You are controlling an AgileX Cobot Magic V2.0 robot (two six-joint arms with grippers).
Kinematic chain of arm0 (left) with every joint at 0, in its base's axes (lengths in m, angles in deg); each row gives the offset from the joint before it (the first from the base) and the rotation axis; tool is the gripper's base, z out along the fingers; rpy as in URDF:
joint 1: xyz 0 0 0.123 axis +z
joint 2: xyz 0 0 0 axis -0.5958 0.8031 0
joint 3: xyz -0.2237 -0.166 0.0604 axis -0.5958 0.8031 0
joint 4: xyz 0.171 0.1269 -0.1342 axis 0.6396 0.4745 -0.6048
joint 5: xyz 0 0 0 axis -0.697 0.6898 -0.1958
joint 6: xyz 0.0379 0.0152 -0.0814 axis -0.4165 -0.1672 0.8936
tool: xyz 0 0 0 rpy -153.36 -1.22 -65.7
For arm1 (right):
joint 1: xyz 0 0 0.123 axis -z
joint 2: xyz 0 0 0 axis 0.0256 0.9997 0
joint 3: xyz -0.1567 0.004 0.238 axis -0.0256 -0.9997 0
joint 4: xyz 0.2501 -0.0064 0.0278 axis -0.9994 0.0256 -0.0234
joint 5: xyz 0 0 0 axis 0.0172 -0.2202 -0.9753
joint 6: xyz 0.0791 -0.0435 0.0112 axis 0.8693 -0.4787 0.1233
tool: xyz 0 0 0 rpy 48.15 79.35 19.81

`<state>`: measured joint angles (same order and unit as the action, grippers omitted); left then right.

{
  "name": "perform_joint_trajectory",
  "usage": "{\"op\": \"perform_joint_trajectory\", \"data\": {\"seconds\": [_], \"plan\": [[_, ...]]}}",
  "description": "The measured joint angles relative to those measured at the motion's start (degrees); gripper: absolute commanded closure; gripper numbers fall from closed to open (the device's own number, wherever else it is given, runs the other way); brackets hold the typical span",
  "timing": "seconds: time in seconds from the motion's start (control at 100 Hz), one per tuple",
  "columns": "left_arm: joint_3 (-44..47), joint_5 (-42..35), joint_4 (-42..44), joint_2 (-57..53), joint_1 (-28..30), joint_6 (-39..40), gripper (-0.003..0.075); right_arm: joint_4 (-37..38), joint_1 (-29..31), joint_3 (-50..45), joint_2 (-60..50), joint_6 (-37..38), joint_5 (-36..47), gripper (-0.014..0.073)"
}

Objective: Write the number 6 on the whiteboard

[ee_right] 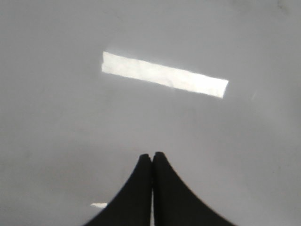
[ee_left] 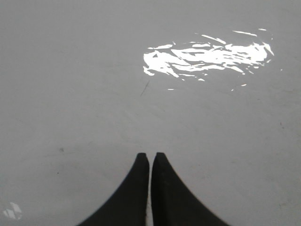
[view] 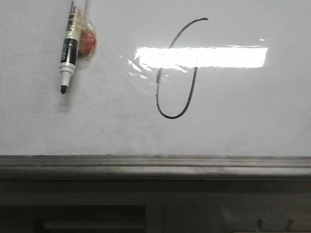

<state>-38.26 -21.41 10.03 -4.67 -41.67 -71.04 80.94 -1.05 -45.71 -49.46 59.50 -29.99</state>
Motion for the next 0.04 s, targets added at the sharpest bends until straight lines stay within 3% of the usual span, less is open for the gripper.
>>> {"op": "perform_joint_trajectory", "data": {"seconds": [0.04], "plan": [[0.0, 0.0, 0.0, 0.0, 0.0, 0.0, 0.0740, 0.0, 0.0, 0.0, 0.0, 0.0, 0.0, 0.0645]]}}
